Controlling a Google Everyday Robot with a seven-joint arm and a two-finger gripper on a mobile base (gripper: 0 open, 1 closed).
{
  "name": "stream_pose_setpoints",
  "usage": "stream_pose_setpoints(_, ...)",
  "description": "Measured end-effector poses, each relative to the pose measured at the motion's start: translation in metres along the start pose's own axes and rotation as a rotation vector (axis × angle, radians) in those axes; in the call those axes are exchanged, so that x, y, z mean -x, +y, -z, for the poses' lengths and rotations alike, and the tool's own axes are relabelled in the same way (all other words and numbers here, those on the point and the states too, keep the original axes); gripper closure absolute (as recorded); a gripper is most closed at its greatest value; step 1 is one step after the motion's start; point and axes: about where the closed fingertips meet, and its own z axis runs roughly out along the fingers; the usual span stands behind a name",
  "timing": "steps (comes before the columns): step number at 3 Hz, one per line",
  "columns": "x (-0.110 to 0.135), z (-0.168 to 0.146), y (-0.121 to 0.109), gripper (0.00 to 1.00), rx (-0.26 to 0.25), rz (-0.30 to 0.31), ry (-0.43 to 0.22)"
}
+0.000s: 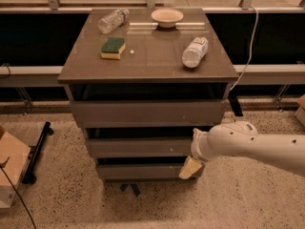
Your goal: Open middle drawer
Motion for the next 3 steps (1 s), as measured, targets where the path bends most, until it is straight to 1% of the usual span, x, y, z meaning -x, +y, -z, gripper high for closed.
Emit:
stream_pose_setpoints(1, -0.005, -0.022, -0.007, 0.0, 0.011, -0.029, -0.033)
stream_pose_setpoints(2, -0.011, -0.045, -0.016, 0.0, 0.033, -0.061, -0.06)
stream_pose_setpoints(3, -0.019, -0.07, -0.023, 0.0, 0.057, -0.099, -0.074)
